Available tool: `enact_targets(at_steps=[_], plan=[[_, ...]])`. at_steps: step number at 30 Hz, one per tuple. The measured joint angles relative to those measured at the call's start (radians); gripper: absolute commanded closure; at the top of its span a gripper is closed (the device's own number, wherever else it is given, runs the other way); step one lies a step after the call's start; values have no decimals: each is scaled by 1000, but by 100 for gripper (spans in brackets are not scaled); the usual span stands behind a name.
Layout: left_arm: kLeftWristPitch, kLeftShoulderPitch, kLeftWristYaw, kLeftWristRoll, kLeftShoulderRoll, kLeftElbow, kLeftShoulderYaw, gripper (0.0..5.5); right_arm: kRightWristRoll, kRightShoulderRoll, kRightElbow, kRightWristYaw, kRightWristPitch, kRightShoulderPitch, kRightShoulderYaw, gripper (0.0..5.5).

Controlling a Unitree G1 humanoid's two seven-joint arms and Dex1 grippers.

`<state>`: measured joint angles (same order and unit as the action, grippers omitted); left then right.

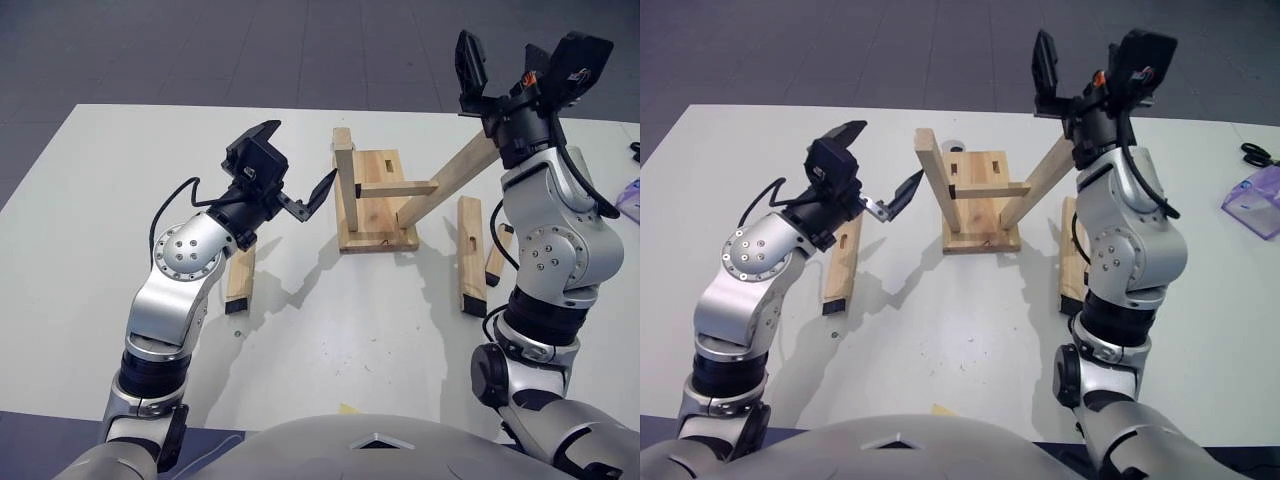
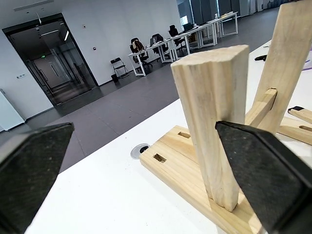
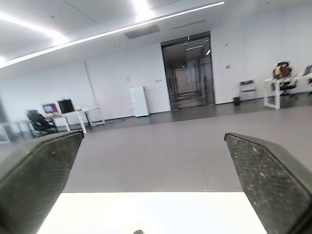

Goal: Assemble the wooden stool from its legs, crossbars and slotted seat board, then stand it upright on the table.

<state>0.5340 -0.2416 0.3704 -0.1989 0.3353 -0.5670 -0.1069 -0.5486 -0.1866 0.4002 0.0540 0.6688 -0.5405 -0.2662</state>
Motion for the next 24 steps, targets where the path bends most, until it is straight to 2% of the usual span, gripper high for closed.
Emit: enact_targets(at_steps=[5, 11, 15, 21, 24], plan=[[24, -54, -32, -108, -67, -19, 90, 10, -88, -6, -10, 5, -53, -140, -106, 12], [25, -58, -37, -108, -59, -17, 92, 10, -146, 31, 13, 53, 71, 16, -91, 12], [25, -58, -43, -107, -54, -17, 89, 10, -132, 9, 84, 73, 117, 54, -27, 12], [29, -76, -60, -112, -64, -17, 84, 10, -294, 111, 32, 100, 81, -14, -102, 12], [29, -97, -78, -119, -80, -16, 103, 10, -316, 100, -16, 115, 24, -81, -157, 12]])
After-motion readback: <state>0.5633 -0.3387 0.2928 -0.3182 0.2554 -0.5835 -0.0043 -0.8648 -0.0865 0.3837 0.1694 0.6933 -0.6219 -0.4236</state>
